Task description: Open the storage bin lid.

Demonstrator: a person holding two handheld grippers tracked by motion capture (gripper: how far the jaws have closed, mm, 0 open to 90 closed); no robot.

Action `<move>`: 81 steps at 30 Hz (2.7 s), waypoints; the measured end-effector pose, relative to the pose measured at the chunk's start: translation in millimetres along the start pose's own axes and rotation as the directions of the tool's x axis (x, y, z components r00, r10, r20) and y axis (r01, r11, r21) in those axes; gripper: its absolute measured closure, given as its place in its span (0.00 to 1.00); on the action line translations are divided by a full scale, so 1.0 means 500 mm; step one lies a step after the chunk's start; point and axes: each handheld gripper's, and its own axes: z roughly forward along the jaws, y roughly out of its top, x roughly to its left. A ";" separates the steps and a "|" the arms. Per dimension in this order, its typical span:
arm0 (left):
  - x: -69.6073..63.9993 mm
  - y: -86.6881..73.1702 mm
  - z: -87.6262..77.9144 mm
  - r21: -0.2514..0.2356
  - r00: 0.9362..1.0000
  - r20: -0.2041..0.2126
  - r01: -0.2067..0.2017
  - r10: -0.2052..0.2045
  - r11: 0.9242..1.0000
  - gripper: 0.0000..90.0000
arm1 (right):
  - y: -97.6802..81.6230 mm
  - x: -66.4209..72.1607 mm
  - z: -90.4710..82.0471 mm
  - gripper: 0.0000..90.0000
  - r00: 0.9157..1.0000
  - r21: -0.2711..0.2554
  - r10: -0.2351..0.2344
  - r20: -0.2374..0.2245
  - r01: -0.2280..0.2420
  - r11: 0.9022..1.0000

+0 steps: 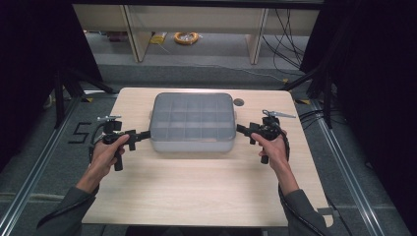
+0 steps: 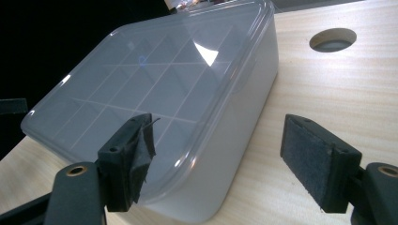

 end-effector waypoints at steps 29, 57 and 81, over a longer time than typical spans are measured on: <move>0.015 0.080 0.067 0.011 0.997 -0.062 0.039 -0.038 0.999 0.18 | 0.055 -0.014 0.061 0.34 0.999 0.020 0.011 0.040 -0.012 1.000; 0.030 0.114 0.141 0.083 0.992 -0.099 0.087 -0.079 0.993 0.33 | 0.062 -0.018 0.093 0.35 0.995 0.059 0.093 0.029 -0.094 0.994; 0.024 0.118 0.169 0.093 0.986 -0.118 0.128 -0.117 0.987 0.47 | 0.060 -0.011 0.141 0.52 0.997 0.071 0.078 0.025 -0.080 0.994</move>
